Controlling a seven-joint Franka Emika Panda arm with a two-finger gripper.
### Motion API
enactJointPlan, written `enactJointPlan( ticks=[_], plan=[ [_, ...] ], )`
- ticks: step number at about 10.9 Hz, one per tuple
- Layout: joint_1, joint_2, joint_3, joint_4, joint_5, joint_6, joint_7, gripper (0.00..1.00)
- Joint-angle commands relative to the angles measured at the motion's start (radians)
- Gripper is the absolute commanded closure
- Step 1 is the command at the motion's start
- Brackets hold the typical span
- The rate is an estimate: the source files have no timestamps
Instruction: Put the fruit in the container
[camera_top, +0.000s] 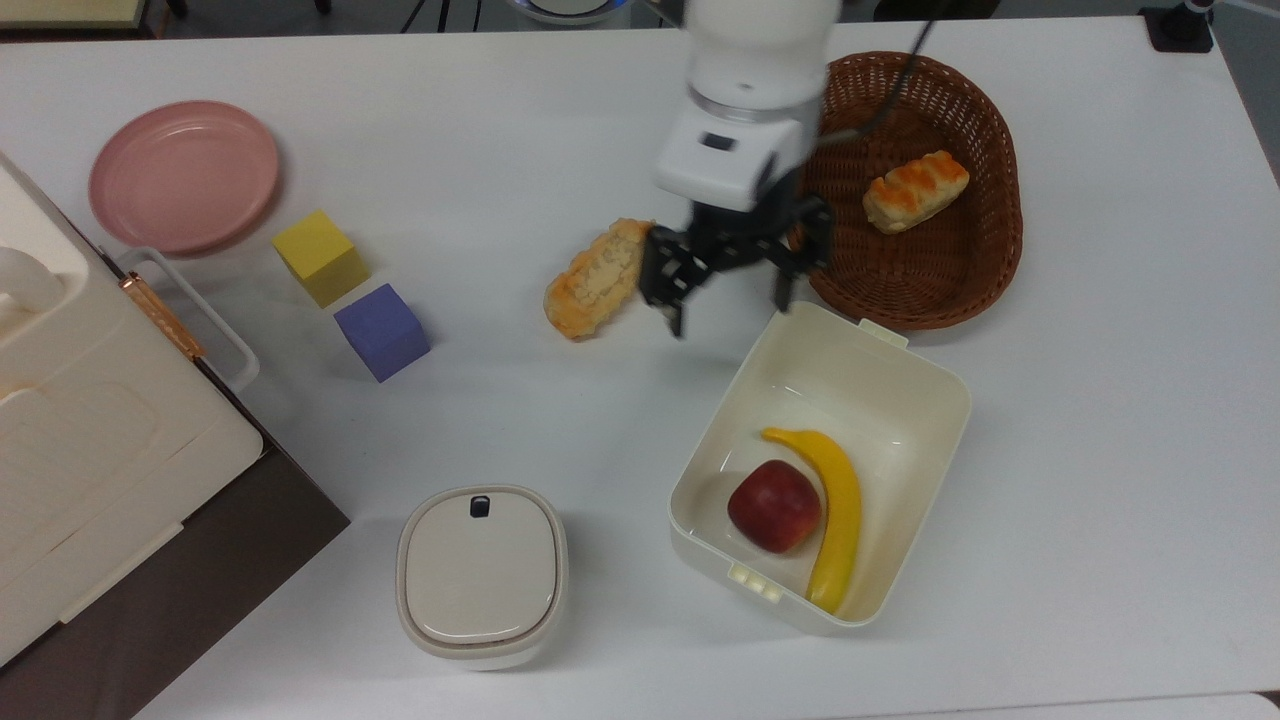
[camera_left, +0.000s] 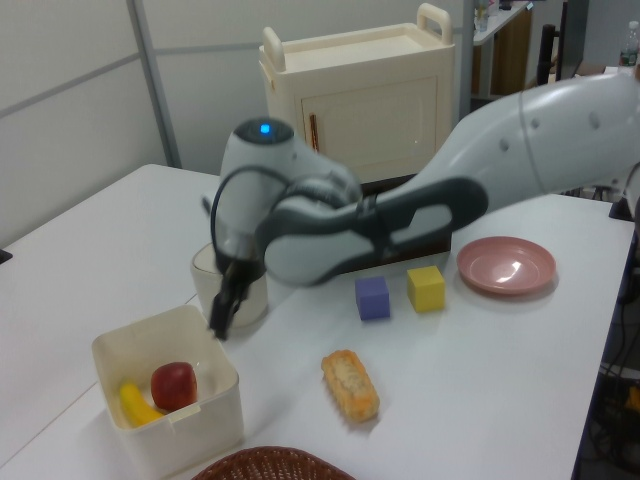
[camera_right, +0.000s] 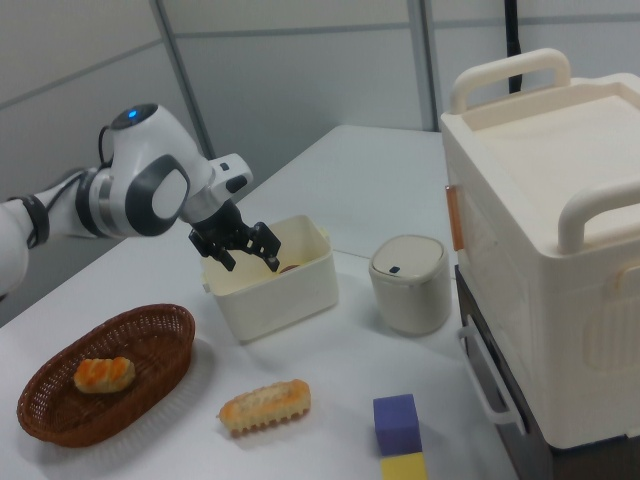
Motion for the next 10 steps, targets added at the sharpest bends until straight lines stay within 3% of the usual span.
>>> enactJointPlan(
  ticks=[1, 4, 8, 10],
  plan=[
    [-0.061, -0.133, -0.011, -0.022, -0.008, -0.321, 0.022, 0.00],
    [-0.144, -0.223, -0.011, -0.026, -0.008, -0.541, 0.019, 0.00],
    [-0.255, -0.283, -0.006, -0.026, 0.029, -0.594, 0.012, 0.00],
    [-0.256, -0.288, -0.008, -0.026, 0.029, -0.597, 0.019, 0.00]
  ],
)
